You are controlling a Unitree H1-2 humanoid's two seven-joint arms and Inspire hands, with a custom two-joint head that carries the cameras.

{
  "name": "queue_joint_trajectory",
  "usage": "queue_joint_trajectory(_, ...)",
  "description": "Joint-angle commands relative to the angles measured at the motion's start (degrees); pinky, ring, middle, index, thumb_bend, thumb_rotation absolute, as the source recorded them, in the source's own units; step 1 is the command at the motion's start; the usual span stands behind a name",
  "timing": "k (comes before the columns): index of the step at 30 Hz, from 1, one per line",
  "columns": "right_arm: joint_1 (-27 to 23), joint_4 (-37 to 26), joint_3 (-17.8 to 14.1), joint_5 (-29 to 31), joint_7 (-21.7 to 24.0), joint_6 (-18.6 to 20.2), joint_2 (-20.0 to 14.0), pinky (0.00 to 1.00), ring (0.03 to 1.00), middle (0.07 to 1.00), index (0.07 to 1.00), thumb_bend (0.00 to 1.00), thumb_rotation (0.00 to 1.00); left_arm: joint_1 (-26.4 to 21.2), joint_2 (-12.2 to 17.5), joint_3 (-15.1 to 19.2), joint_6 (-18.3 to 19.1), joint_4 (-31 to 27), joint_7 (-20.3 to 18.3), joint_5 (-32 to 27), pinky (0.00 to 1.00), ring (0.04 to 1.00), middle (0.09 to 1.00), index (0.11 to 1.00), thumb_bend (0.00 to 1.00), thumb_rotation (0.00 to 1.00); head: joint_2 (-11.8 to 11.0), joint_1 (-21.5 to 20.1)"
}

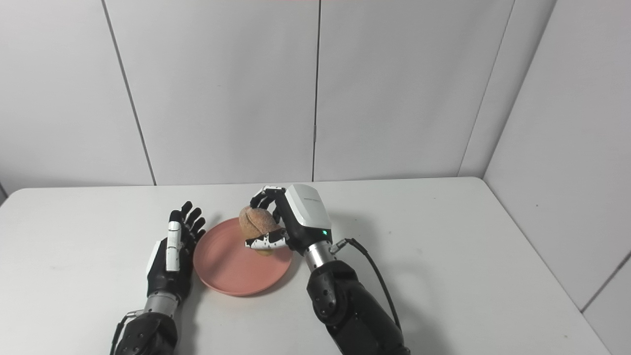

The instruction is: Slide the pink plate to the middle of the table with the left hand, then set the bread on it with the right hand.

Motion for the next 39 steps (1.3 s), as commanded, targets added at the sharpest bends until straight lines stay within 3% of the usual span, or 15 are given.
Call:
queue_joint_trajectory(1, -4.1, 0.8, 0.4, 0.2, 0.2, -3.2, 0.4, 0.29, 0.369, 0.412, 0.527, 0.51, 0.00, 0.0, -0.7, -0.5, -0.4, -0.7, 0.0, 0.5, 0.98, 0.976, 0.979, 0.968, 0.73, 1.00, 0.3, 0.0)
queue_joint_trajectory(14, -6.8, 8.0, 4.0, -3.1, -0.9, -2.9, 1.9, 0.26, 0.344, 0.408, 0.525, 0.51, 0.00, 0.1, -1.1, -0.8, 0.1, -1.7, 0.4, 0.8, 0.98, 0.978, 0.984, 0.971, 0.72, 1.00, 1.1, 0.9)
queue_joint_trajectory(17, -7.2, 9.3, 5.0, -4.1, -1.1, -3.2, 1.8, 0.23, 0.305, 0.469, 0.492, 0.52, 0.00, 0.1, -1.1, -0.8, 0.0, -1.7, 0.5, 0.9, 0.98, 0.975, 0.982, 0.968, 0.72, 1.00, 1.2, 1.0)
queue_joint_trajectory(28, -8.0, 12.1, 7.2, -6.3, -2.0, -5.1, 0.9, 0.24, 0.305, 0.477, 0.489, 0.52, 0.00, 0.2, -1.3, -0.8, 0.2, -2.2, 0.8, 0.8, 0.97, 0.974, 0.980, 0.964, 0.72, 1.00, 1.5, 0.9)
queue_joint_trajectory(32, -7.7, 10.7, 8.9, -9.5, -2.3, -2.7, -0.1, 0.38, 0.500, 0.457, 0.523, 0.52, 0.00, 0.3, -1.1, -1.1, 0.4, -2.4, 0.9, 1.2, 0.98, 0.974, 0.981, 0.966, 0.72, 1.00, 1.6, 0.9)
queue_joint_trajectory(33, -7.6, 10.2, 9.1, -10.0, -2.1, -2.4, -0.3, 0.46, 0.603, 0.640, 0.503, 0.51, 0.12, 0.3, -1.1, -1.1, 0.5, -2.5, 0.9, 1.2, 0.99, 0.974, 0.981, 0.967, 0.72, 1.00, 1.6, 0.9)
queue_joint_trajectory(34, -7.4, 9.6, 9.3, -10.4, -2.0, -2.4, -0.5, 0.46, 0.608, 0.650, 0.502, 0.51, 0.13, 0.3, -1.1, -1.0, 0.4, -2.5, 0.9, 1.3, 0.99, 0.974, 0.981, 0.967, 0.72, 1.00, 1.7, 0.9)
queue_joint_trajectory(36, -7.0, 8.5, 9.4, -10.9, -1.5, -2.3, -0.8, 0.54, 0.668, 0.732, 0.695, 0.60, 0.35, 0.3, -1.1, -0.9, 0.2, -2.5, 0.8, 1.2, 0.99, 0.974, 0.979, 0.963, 0.71, 1.00, 1.8, 0.9)
queue_joint_trajectory(39, -6.6, 7.3, 9.1, -11.1, -1.0, -2.7, -0.9, 0.63, 0.741, 0.801, 0.795, 0.65, 0.52, 0.3, -0.9, -1.0, -0.1, -2.4, 0.6, 1.3, 0.99, 0.978, 0.978, 0.964, 0.71, 1.00, 1.8, 0.9)
